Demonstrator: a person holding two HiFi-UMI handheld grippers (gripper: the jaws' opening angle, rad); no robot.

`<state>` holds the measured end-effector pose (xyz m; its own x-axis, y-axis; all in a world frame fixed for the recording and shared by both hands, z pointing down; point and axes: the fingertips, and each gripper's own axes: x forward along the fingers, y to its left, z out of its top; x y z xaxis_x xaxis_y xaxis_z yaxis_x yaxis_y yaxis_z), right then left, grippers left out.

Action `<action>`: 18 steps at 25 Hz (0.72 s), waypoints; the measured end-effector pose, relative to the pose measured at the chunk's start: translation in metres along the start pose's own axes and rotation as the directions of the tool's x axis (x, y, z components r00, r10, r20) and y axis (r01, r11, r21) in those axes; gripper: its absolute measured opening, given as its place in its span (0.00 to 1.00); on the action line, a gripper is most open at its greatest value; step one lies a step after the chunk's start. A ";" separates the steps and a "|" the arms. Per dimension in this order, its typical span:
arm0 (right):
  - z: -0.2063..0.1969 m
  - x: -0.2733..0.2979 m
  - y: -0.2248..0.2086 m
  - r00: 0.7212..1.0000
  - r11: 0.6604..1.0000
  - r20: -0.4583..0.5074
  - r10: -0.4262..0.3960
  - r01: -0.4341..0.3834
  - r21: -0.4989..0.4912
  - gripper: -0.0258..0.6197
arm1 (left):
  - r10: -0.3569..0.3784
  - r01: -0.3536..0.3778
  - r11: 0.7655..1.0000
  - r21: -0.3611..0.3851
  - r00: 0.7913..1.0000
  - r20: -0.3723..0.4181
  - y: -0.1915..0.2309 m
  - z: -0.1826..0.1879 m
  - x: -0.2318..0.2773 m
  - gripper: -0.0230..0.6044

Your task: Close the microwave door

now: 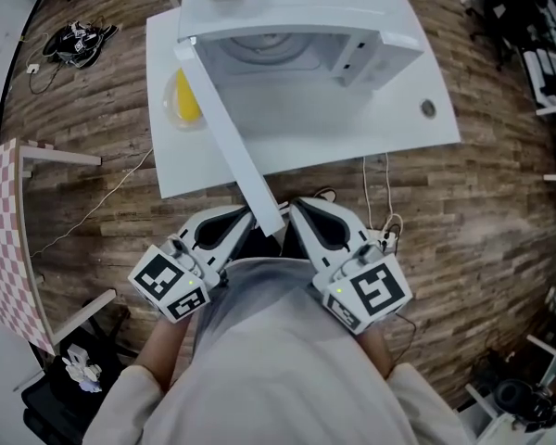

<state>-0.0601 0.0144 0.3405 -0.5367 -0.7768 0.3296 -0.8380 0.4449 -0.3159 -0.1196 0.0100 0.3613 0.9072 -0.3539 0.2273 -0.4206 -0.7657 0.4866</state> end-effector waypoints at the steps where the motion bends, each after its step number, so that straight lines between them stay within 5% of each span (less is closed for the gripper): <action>1: 0.001 -0.001 -0.002 1.000 1.000 0.000 -0.002 0.002 0.001 0.08 | -0.007 0.007 1.000 -0.007 1.000 0.000 -0.001 0.000 0.003 0.06; 18: 0.007 -0.013 -0.040 0.998 0.998 0.010 -0.060 0.060 0.028 0.08 | -0.082 0.081 0.997 -0.014 0.996 -0.028 -0.009 0.006 0.050 0.06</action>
<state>-0.0188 0.0037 0.3425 -0.4843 -0.8063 0.3395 -0.8655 0.3849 -0.3205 -0.0705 -0.0044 0.3637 0.9381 -0.2748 0.2107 -0.3455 -0.7843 0.5153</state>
